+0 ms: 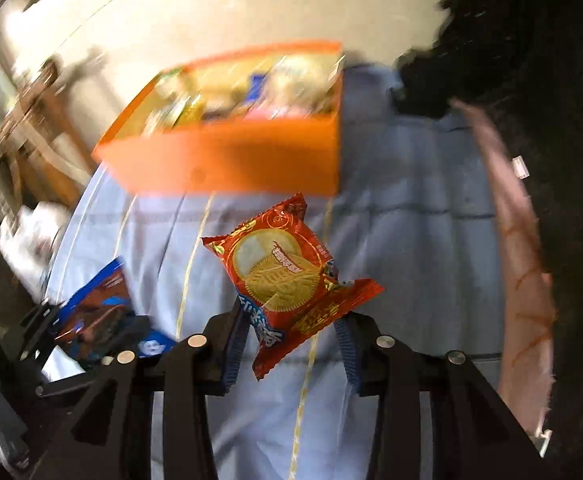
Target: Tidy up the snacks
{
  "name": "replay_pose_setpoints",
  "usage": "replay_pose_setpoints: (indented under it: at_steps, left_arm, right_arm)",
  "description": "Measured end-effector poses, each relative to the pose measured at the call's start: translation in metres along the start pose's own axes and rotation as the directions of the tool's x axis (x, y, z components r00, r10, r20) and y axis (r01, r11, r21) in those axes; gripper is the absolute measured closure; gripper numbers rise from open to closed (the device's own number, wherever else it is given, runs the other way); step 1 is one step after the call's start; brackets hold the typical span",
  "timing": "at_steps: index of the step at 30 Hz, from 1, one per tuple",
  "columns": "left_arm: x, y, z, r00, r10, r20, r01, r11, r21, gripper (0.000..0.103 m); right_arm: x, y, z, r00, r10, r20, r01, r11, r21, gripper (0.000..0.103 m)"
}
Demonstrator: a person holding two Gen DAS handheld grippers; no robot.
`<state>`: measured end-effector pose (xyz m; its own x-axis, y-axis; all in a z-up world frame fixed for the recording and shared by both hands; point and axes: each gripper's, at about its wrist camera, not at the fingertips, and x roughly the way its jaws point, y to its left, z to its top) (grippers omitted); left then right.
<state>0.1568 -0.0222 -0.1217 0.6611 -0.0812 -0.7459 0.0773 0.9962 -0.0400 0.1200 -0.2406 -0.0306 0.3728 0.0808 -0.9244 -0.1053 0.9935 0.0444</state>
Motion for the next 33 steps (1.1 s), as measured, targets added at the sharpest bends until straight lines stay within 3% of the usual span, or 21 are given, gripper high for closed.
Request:
replay_pose_setpoints:
  at_steps: [4, 8, 10, 14, 18, 21, 22, 23, 25, 28, 33]
  left_arm:
    - [-0.003, 0.041, 0.044, 0.998, 0.057, 0.015, -0.056, 0.997, -0.06, 0.05]
    - [-0.01, 0.071, 0.088, 0.994, 0.098, 0.057, -0.094, 0.994, -0.062, 0.05]
    - [-0.014, 0.079, 0.114, 0.99, 0.115, 0.078, -0.112, 0.993, -0.04, 0.05]
    - [-0.016, 0.092, 0.158, 0.988, 0.106, 0.115, -0.099, 0.993, -0.065, 0.051]
    - [-0.013, 0.106, 0.187, 0.985, 0.093, 0.145, -0.079, 0.992, -0.095, 0.067]
    - [-0.024, 0.111, 0.176, 0.981, 0.098, 0.167, -0.089, 0.994, -0.061, 0.067]
    - [-0.035, 0.118, 0.158, 0.974, 0.123, 0.188, -0.117, 0.992, -0.044, 0.048]
    - [-0.039, 0.122, 0.147, 0.972, 0.139, 0.191, -0.133, 0.99, -0.042, 0.007]
    - [-0.042, 0.138, 0.113, 0.969, 0.168, 0.182, -0.161, 0.986, -0.048, 0.004]
    - [-0.021, 0.153, 0.071, 0.966, 0.242, 0.094, -0.242, 0.97, -0.014, 0.004]
    - [0.041, 0.175, 0.035, 0.982, 0.187, -0.015, -0.188, 0.981, -0.037, 0.004]
  right_arm:
    - [-0.02, 0.011, 0.031, 0.993, -0.073, 0.096, 0.071, 0.997, 0.025, 0.062]
    - [-0.027, 0.032, 0.061, 0.987, -0.04, 0.156, 0.039, 0.999, 0.008, 0.062]
    - [-0.026, 0.037, 0.08, 0.98, -0.063, 0.187, 0.065, 0.998, -0.005, 0.062]
    - [-0.016, 0.045, 0.111, 0.979, -0.047, 0.198, 0.049, 0.999, -0.001, 0.062]
    - [-0.001, 0.052, 0.134, 0.979, -0.058, 0.198, 0.06, 0.998, -0.007, 0.062]
    - [-0.002, 0.057, 0.136, 0.979, -0.027, 0.203, 0.032, 0.999, -0.019, 0.062]
    - [-0.004, 0.057, 0.131, 0.978, -0.025, 0.205, 0.032, 0.999, -0.031, 0.062]
    - [-0.006, 0.058, 0.128, 0.978, -0.023, 0.209, 0.031, 0.999, -0.039, 0.062]
    - [-0.007, 0.058, 0.121, 0.977, -0.025, 0.21, 0.036, 0.998, -0.048, 0.062]
    - [-0.005, 0.057, 0.112, 0.98, -0.027, 0.198, 0.037, 0.998, -0.048, 0.062]
    - [0.003, 0.063, 0.108, 0.986, -0.011, 0.166, 0.019, 0.999, -0.045, 0.062]
